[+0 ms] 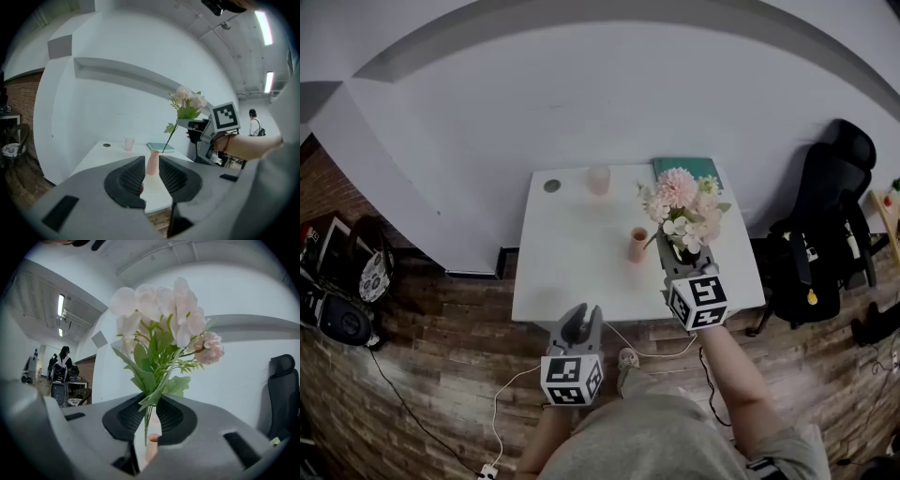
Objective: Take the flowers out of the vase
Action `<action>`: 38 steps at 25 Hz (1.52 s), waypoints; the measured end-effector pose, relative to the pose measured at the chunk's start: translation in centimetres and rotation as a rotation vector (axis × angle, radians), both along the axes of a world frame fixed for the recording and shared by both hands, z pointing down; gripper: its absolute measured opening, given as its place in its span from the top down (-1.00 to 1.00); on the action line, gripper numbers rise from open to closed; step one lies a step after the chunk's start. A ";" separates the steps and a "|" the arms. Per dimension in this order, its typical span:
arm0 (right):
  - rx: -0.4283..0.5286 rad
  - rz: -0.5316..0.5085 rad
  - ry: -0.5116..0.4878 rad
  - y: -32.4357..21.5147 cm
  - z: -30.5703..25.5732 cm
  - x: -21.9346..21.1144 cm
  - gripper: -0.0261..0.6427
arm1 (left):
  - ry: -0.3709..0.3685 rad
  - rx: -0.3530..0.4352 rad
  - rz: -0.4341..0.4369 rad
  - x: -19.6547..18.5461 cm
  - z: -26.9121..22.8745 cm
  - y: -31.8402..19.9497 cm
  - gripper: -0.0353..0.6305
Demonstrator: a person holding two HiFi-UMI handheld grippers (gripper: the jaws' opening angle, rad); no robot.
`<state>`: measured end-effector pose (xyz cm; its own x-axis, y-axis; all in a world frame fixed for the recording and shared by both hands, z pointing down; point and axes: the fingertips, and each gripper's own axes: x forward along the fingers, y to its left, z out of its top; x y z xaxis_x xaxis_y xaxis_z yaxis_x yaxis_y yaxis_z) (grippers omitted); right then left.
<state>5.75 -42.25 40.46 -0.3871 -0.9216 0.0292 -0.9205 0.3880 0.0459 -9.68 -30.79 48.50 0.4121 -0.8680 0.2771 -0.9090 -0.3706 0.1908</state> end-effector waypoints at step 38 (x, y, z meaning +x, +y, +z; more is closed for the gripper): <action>-0.052 -0.035 -0.050 22.1 3.2 -0.5 0.72 | 0.002 0.040 0.001 1.1 0.0 14.0 0.81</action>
